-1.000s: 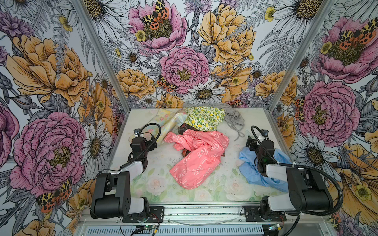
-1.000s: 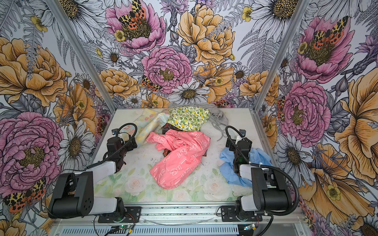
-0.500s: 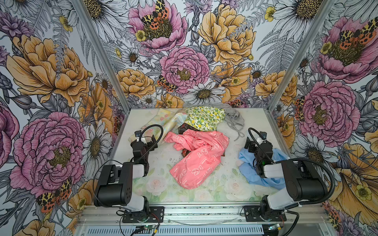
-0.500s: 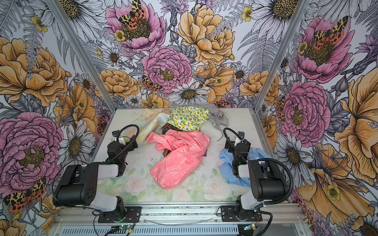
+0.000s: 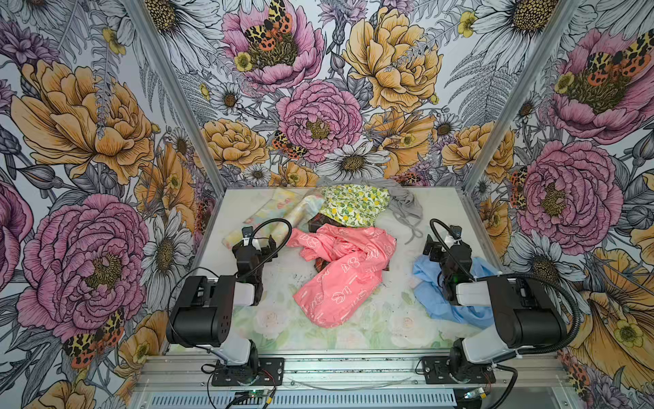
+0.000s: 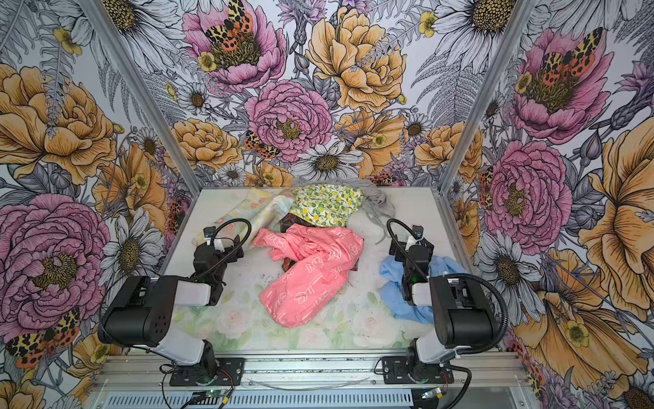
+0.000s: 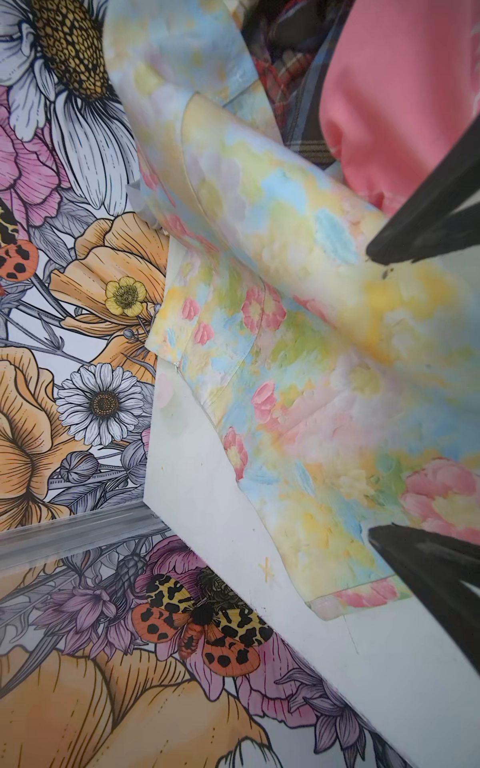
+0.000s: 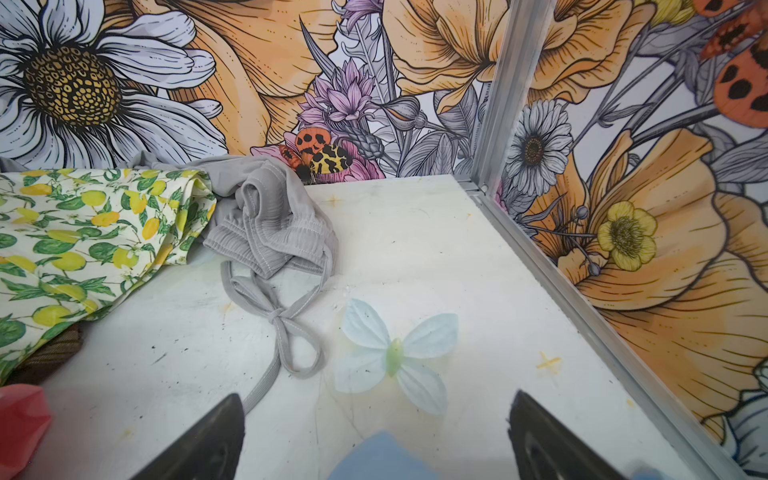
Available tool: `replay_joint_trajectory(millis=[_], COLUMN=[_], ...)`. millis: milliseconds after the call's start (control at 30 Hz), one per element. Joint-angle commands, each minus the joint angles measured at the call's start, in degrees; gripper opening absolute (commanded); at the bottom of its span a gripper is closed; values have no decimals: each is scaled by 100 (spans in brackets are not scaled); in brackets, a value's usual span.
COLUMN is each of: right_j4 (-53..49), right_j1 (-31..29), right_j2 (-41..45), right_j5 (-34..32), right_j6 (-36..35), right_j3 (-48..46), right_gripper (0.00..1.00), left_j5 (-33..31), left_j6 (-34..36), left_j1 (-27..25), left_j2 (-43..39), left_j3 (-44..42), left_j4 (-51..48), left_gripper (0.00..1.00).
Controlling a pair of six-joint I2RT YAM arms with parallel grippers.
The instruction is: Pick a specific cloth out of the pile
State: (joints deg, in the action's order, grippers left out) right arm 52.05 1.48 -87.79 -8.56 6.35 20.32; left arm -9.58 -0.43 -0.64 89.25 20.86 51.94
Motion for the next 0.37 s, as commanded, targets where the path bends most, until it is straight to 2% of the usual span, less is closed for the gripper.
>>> replay_joint_trajectory(millis=[0,333], right_j4=[-70,-42], right_j1=[-7,-16], right_j2=[-37,-18], right_j5=[-46,-50], right_j6=[-3,-2], right_j3=[134,123], right_gripper=[99,99], left_j5=[-142,-141], left_j6=[78,78], left_j1=[-35,-33], left_j2=[-48,-48], left_j3=[50,58], left_j4=[228,227], left_gripper=[99,99])
